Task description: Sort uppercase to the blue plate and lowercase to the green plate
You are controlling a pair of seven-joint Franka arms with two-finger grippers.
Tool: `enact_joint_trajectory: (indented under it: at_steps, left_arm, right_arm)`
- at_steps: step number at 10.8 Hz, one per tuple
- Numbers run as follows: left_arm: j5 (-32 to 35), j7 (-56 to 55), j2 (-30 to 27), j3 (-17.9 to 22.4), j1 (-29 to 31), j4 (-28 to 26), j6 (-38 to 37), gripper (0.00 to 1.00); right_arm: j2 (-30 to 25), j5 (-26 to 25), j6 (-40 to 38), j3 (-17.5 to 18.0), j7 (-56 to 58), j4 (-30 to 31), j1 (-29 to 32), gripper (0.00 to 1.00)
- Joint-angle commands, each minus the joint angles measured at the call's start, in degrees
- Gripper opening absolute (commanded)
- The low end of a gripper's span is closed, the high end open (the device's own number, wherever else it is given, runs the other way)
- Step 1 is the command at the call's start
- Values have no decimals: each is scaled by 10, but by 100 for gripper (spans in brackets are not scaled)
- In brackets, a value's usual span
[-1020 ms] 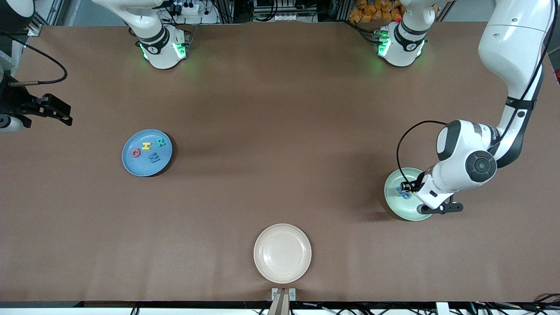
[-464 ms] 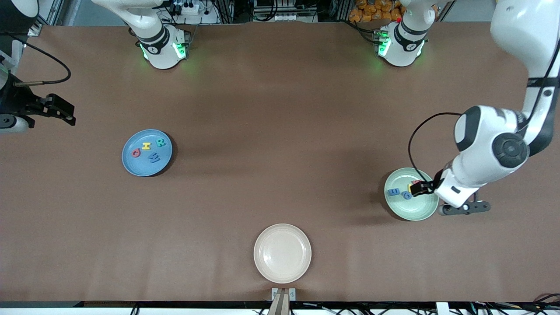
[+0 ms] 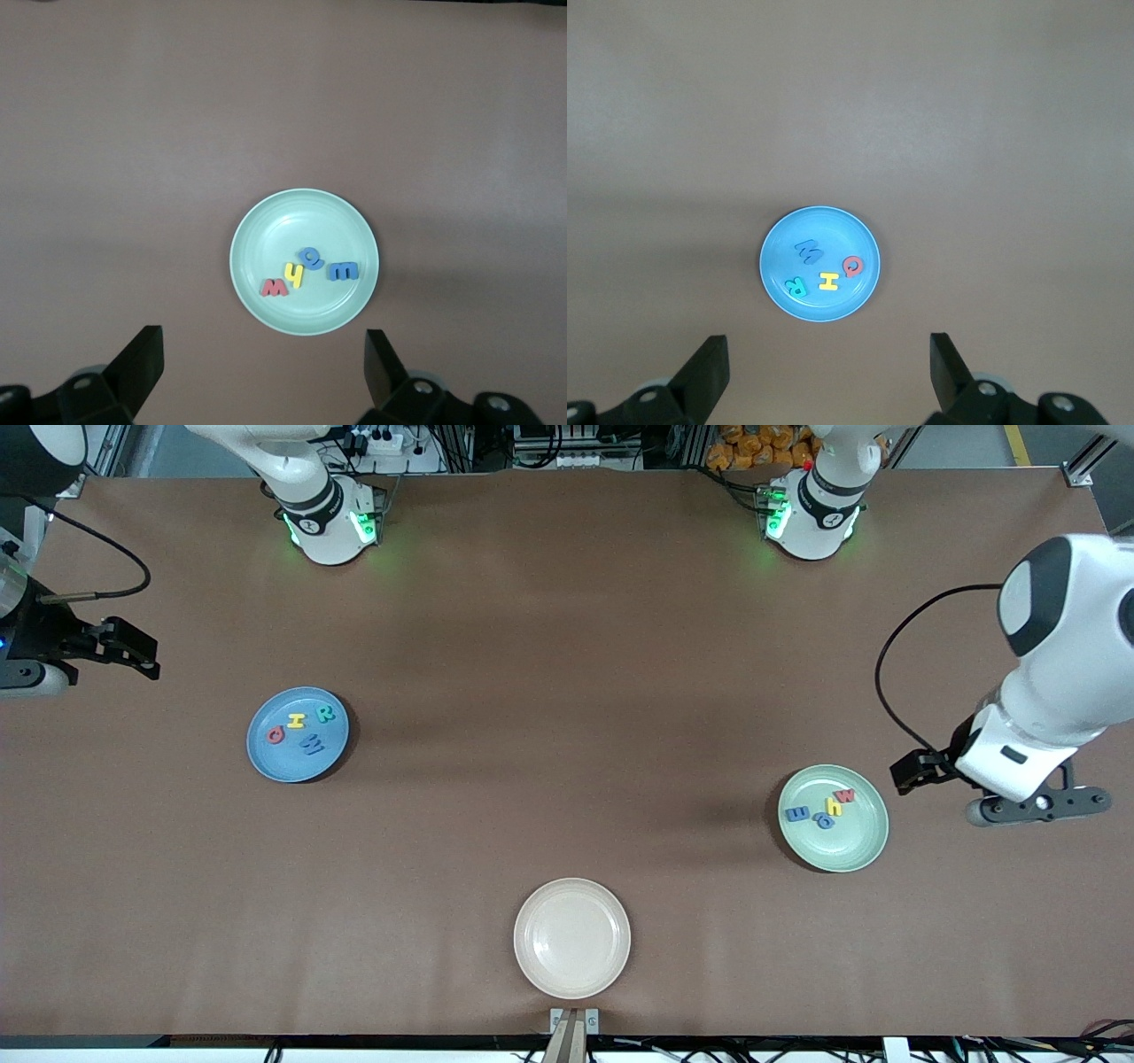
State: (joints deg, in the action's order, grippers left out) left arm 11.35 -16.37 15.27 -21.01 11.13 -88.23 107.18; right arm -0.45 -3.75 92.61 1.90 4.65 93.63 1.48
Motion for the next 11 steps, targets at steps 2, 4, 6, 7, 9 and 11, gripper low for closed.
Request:
enact_joint_trajectory:
  at_steps: [2,4,6,7,9,11]
  left_arm:
    - [-24,15,-46,8,-10,32,-55,100]
    - [-45,40,-84,81,-79,27,-72,100]
    - [-66,49,-99,103,-96,28,-84,100]
    - [-82,48,-102,108,-97,31,-98,100]
    - [-86,48,-108,114,-98,31,-110,100]
    - [-86,49,-116,115,-98,33,-135,100]
  right_arm:
    - [-10,-9,7,-5,-9,9,-15,100]
    - [-9,-9,7,-5,-9,8,-13,100]
    - [-8,-9,7,-5,-10,9,-12,100]
    - [-9,-9,6,-5,-10,9,-12,100]
    - [-8,-8,7,-4,-10,10,-12,100]
    - [-9,-8,7,-4,-10,10,-12,100]
